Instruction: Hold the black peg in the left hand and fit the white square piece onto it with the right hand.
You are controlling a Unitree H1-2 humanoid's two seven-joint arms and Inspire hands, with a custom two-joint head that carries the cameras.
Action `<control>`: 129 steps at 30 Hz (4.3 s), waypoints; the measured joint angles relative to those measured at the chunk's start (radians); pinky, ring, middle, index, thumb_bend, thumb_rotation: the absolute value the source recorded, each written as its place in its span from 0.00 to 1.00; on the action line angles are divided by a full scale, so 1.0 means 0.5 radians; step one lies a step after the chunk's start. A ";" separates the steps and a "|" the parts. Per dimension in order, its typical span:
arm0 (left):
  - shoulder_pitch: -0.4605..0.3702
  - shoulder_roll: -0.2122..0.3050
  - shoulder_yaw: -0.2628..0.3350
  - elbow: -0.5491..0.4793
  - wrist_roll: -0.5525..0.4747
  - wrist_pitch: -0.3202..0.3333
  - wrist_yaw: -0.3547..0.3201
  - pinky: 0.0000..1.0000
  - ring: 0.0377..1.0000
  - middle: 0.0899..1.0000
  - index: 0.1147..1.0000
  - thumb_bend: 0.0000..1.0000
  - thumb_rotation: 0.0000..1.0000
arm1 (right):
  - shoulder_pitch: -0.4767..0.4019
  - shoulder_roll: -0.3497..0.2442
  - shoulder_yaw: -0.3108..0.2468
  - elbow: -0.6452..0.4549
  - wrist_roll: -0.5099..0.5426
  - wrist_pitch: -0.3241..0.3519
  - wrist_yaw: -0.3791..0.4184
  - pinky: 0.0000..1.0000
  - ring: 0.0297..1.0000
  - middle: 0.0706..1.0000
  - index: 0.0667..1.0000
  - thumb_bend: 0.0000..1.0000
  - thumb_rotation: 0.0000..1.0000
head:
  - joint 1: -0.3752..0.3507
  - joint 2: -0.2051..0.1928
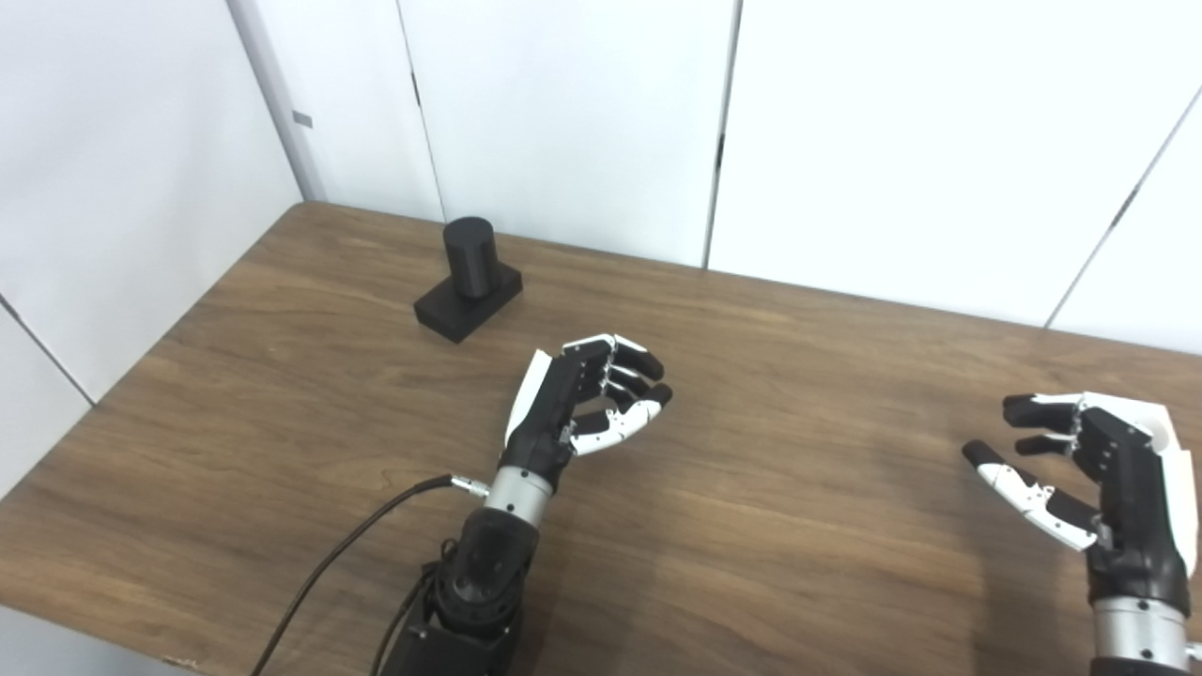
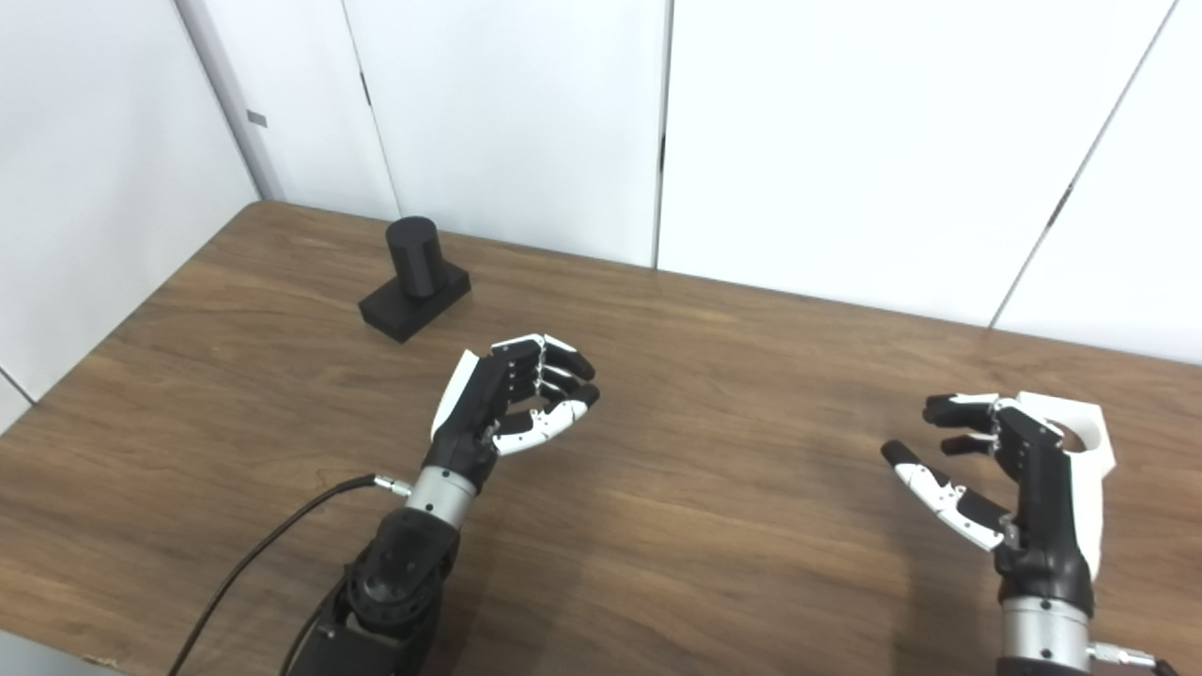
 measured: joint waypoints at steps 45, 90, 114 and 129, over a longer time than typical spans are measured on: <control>-0.630 0.619 0.153 0.097 0.622 0.490 0.070 0.65 0.77 0.80 0.78 0.74 0.27 | -0.006 -0.004 -0.006 -0.003 0.056 0.041 0.043 0.52 0.61 0.60 0.45 0.50 0.13 | 0.071 -0.037; -0.838 0.989 -0.206 0.503 1.399 1.070 -0.255 0.85 0.94 0.94 0.75 0.90 0.56 | -0.011 -0.022 -0.010 -0.059 0.040 0.100 0.075 0.47 0.59 0.61 0.45 0.49 0.13 | 0.080 0.012; -0.850 0.884 -0.127 0.734 1.598 1.079 -0.406 0.80 0.93 0.94 0.79 0.93 0.64 | -0.012 -0.022 -0.016 -0.077 0.012 0.158 0.075 0.45 0.58 0.60 0.45 0.49 0.13 | 0.074 0.046; -0.851 0.875 -0.123 0.833 1.578 1.079 -0.396 0.80 0.93 0.93 0.79 0.91 0.60 | -0.011 -0.021 -0.023 -0.113 0.020 0.163 0.074 0.43 0.56 0.59 0.45 0.50 0.13 | 0.061 0.061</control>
